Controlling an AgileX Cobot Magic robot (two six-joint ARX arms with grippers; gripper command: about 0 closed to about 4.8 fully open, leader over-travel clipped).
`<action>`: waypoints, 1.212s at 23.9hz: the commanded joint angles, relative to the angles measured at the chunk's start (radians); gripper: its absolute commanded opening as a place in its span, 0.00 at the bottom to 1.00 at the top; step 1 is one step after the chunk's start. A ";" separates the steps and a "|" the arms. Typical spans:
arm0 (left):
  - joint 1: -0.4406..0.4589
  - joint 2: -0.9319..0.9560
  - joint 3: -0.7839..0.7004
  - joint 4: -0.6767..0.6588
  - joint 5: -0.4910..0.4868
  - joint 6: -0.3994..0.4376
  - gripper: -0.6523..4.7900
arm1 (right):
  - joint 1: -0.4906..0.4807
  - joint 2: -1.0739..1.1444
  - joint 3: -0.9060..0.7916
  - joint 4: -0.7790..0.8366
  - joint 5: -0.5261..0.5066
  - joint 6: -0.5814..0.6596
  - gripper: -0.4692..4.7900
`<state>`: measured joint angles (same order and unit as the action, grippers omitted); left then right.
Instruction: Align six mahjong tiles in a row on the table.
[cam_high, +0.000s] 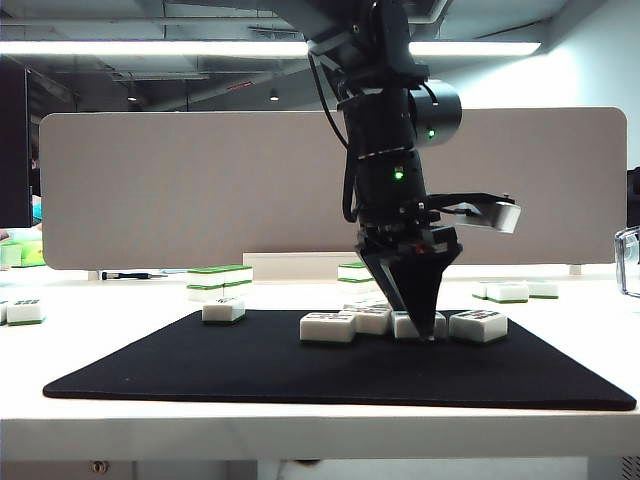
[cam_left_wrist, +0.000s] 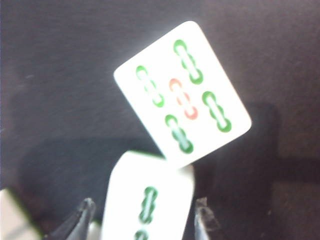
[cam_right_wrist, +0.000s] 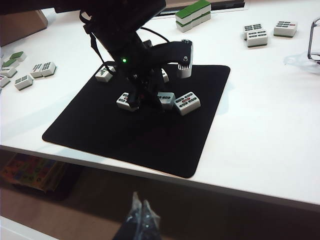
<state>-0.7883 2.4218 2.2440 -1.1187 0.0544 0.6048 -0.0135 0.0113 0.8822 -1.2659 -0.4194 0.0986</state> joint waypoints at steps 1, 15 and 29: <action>-0.003 -0.002 0.001 0.003 0.021 -0.003 0.55 | 0.000 -0.011 0.003 0.013 -0.002 -0.002 0.09; 0.009 -0.008 0.239 -0.135 -0.017 -0.330 0.32 | 0.000 -0.011 0.003 0.013 -0.002 -0.002 0.09; 0.248 -0.009 0.312 -0.263 -0.072 -0.701 0.32 | 0.000 -0.011 0.003 0.014 0.002 -0.002 0.09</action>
<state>-0.5552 2.4203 2.5534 -1.3743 -0.0257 -0.0570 -0.0135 0.0113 0.8822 -1.2655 -0.4194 0.0986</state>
